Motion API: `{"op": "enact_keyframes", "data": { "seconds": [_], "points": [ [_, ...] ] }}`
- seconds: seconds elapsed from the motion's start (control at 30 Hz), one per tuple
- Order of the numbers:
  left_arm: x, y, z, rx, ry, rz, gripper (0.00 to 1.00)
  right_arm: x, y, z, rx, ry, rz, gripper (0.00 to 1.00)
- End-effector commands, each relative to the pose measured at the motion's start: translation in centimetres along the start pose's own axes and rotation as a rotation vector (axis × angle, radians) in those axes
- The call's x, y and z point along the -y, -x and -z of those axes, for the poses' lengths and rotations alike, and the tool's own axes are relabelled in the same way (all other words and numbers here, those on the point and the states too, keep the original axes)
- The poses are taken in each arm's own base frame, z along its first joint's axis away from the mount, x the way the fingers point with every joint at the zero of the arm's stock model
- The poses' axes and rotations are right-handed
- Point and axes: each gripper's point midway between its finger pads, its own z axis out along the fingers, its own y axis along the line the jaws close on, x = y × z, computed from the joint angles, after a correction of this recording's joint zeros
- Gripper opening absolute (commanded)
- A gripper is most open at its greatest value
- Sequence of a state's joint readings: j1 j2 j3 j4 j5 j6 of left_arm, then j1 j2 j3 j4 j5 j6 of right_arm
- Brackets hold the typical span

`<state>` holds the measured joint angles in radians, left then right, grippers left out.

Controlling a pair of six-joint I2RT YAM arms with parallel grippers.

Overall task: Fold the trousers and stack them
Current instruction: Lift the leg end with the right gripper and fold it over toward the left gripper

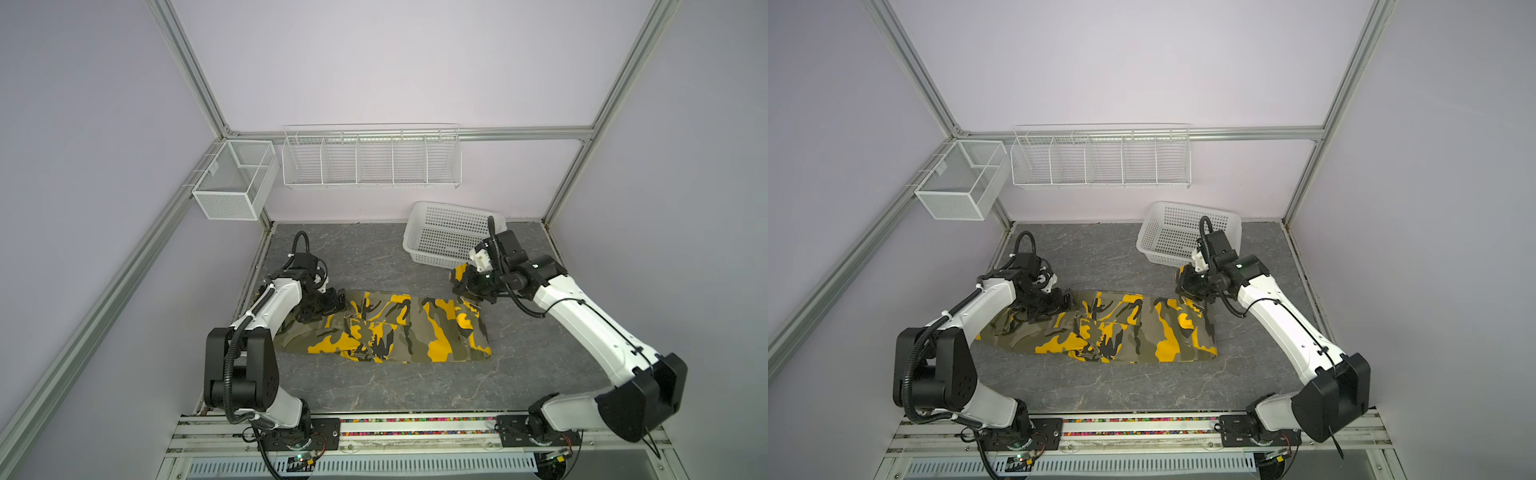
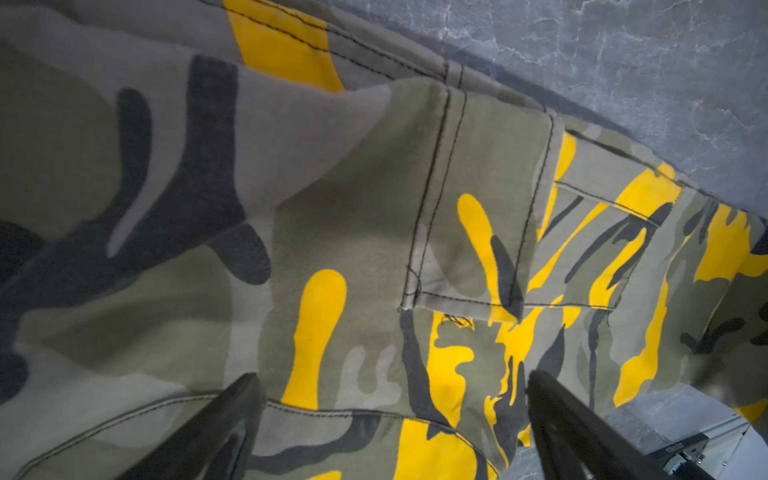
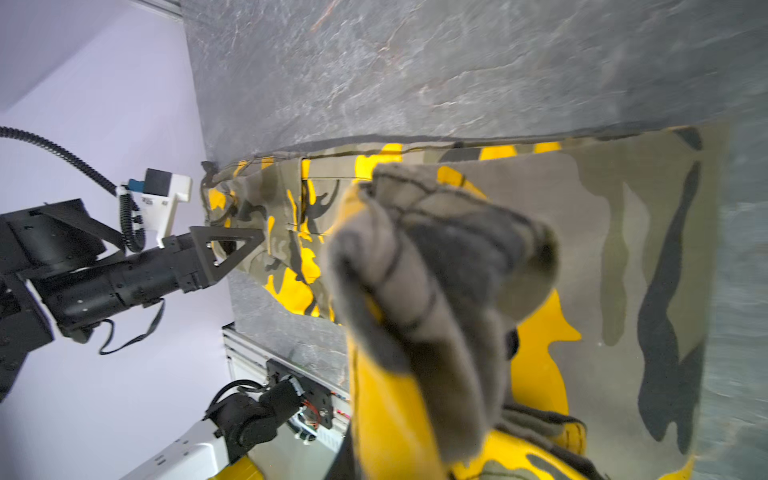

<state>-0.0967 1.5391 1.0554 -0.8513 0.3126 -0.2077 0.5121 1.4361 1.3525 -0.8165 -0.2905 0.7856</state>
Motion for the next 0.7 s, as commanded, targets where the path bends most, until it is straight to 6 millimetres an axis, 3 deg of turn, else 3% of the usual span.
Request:
{"op": "enact_keyframes", "data": {
  "seconds": [0.0, 0.13, 0.3, 0.5, 0.67],
  "points": [
    [-0.6, -0.5, 0.4, 0.003, 0.015, -0.009, 0.98, -3.2, 0.1, -2.2, 0.000, 0.035, -0.100, 0.10],
    [-0.7, -0.6, 0.6, 0.018, 0.012, -0.002, 0.98, -5.2, -0.7, -5.2, -0.048, 0.049, -0.126, 0.10],
    [-1.0, -1.1, 0.6, 0.021, 0.007, 0.011, 0.98, -5.4, -1.1, -8.5, -0.073, 0.007, -0.153, 0.10],
    [-1.3, -1.5, 0.6, 0.023, 0.004, 0.012, 0.98, -8.3, -1.7, -11.2, -0.106, 0.035, -0.124, 0.10],
    [-1.5, -1.5, 0.3, 0.013, 0.007, 0.017, 0.98, -8.6, -3.0, -13.4, -0.141, 0.013, -0.110, 0.10]
  ]
}}
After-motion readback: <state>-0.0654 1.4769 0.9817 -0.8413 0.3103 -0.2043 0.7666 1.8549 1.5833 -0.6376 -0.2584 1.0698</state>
